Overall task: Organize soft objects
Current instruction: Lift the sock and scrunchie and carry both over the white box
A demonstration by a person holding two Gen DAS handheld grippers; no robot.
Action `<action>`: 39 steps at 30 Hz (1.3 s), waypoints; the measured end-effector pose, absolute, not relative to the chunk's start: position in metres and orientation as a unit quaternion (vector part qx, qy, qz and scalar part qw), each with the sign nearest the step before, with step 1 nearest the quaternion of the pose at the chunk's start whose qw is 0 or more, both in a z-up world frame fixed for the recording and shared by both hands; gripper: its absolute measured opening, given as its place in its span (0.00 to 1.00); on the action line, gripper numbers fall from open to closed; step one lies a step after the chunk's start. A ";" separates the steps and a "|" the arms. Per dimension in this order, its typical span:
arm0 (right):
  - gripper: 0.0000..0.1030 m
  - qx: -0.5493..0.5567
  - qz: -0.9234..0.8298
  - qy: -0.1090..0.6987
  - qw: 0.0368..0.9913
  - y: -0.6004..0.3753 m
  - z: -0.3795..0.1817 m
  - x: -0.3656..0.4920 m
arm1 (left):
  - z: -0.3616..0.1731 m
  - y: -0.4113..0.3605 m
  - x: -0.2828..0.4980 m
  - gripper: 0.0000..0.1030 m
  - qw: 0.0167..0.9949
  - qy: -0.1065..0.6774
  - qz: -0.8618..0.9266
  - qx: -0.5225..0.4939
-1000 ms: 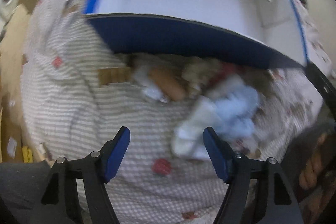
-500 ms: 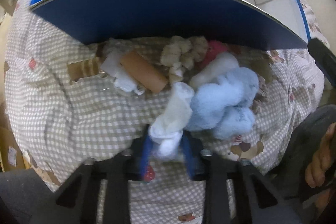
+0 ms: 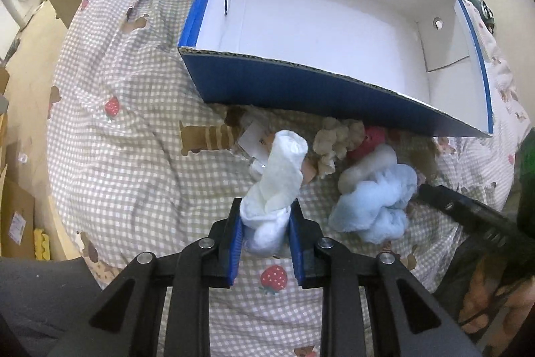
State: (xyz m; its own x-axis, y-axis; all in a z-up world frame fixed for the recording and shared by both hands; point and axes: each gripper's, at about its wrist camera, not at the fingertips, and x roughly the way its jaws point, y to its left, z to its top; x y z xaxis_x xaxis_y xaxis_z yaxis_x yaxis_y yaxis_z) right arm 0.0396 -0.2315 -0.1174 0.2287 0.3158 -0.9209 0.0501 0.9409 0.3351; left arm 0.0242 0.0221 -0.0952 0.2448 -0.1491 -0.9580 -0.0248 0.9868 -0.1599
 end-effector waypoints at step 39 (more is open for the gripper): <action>0.12 0.040 0.146 0.430 0.890 -0.221 0.024 0.018 | -0.006 -0.001 0.025 0.22 0.871 0.490 -0.012 -0.025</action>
